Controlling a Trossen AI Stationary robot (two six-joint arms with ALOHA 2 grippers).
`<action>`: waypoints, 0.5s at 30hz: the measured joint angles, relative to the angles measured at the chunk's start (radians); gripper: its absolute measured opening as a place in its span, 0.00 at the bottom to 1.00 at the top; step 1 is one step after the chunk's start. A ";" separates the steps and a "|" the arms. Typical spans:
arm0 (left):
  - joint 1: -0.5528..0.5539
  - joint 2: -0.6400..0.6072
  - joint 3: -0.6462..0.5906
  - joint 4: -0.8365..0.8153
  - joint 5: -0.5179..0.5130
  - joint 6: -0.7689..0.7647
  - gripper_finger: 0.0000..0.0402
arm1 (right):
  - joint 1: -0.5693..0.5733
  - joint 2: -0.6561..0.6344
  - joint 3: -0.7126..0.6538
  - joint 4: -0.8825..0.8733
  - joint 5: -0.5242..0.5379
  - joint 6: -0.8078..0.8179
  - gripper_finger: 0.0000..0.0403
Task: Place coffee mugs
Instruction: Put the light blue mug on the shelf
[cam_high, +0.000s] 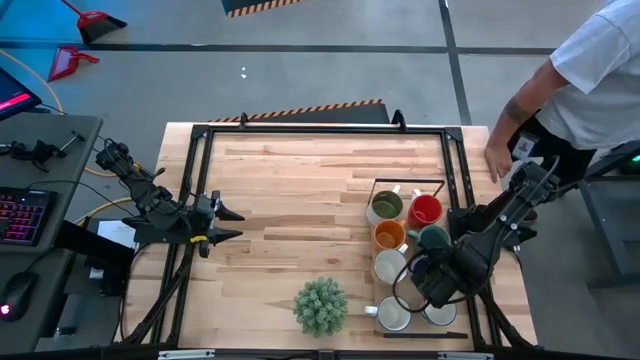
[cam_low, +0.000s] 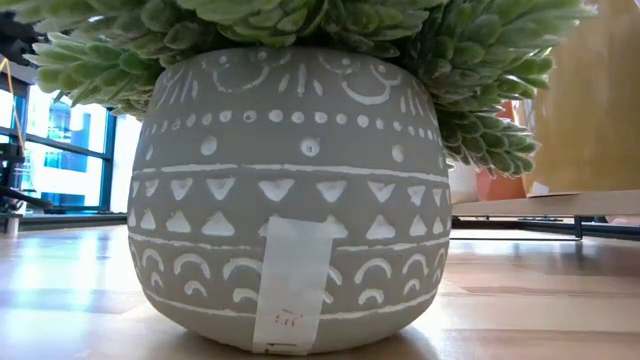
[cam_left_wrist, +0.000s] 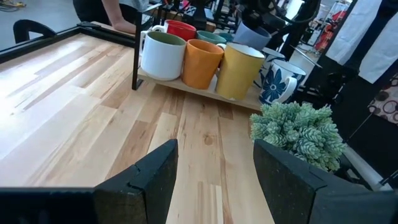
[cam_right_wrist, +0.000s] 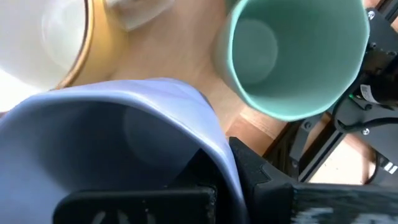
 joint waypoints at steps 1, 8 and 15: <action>0.000 0.000 0.000 0.000 0.000 0.000 0.49 | 0.000 0.000 0.000 -0.001 0.009 0.006 0.00; 0.000 0.000 0.000 0.000 0.001 0.000 0.49 | -0.004 0.012 0.000 -0.001 0.017 0.014 0.00; 0.000 0.000 0.000 0.000 0.001 0.001 0.49 | -0.005 0.051 0.000 -0.001 0.011 0.018 0.00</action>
